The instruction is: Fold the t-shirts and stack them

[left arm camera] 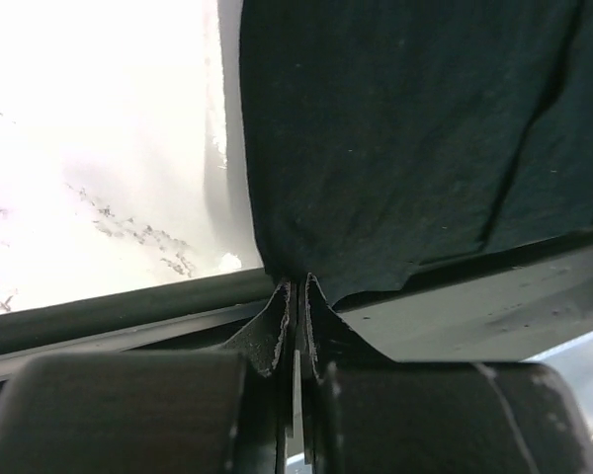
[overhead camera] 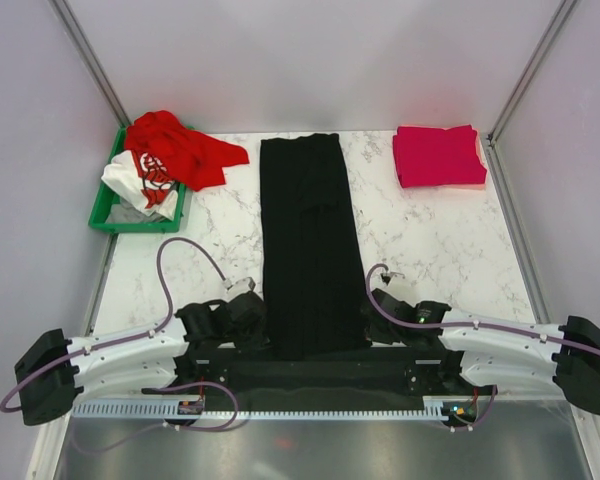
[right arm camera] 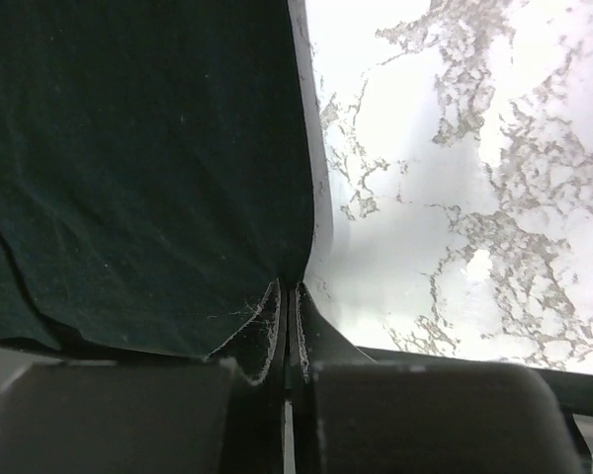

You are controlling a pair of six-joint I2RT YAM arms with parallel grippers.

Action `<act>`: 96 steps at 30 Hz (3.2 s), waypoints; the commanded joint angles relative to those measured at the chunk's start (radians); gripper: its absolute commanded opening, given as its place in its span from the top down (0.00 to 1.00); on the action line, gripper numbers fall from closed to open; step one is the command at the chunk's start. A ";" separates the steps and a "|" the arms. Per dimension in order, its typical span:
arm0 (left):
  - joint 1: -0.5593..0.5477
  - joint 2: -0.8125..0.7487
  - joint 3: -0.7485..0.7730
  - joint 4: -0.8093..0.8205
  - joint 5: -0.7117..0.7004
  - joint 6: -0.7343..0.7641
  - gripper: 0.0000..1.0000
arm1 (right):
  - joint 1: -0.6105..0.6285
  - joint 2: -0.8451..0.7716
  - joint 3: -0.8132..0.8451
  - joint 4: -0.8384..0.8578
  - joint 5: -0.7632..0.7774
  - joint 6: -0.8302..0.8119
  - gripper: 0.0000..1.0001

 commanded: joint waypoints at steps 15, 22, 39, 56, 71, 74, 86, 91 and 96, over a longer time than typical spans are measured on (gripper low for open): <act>0.366 0.271 0.608 -0.046 -0.012 0.365 0.98 | -0.310 0.277 0.716 -0.219 0.195 -0.399 1.00; 0.567 0.530 0.834 -0.013 0.103 0.497 0.98 | -0.488 0.533 0.963 -0.145 0.104 -0.561 1.00; 0.743 0.974 1.050 0.059 0.238 0.551 0.97 | -0.620 0.997 1.279 -0.059 -0.069 -0.659 1.00; 0.843 1.071 1.313 -0.119 0.409 0.615 0.12 | -0.720 1.079 1.550 -0.197 -0.143 -0.746 0.18; 0.843 0.361 0.715 -0.159 0.324 0.778 0.19 | -0.409 0.805 1.032 -0.007 -0.187 -0.617 0.20; 0.845 0.227 0.652 -0.203 0.281 0.798 0.19 | -0.407 0.903 1.098 -0.015 -0.203 -0.622 0.21; 0.843 0.047 0.469 -0.188 0.163 0.849 0.18 | -0.441 1.218 1.555 -0.182 -0.122 -0.722 0.21; 0.843 -0.023 0.441 -0.153 0.168 0.858 0.18 | -0.504 1.382 1.836 -0.260 -0.134 -0.737 0.21; 0.843 0.004 0.441 -0.145 0.210 0.847 0.18 | -0.539 1.359 1.912 -0.243 -0.162 -0.780 0.21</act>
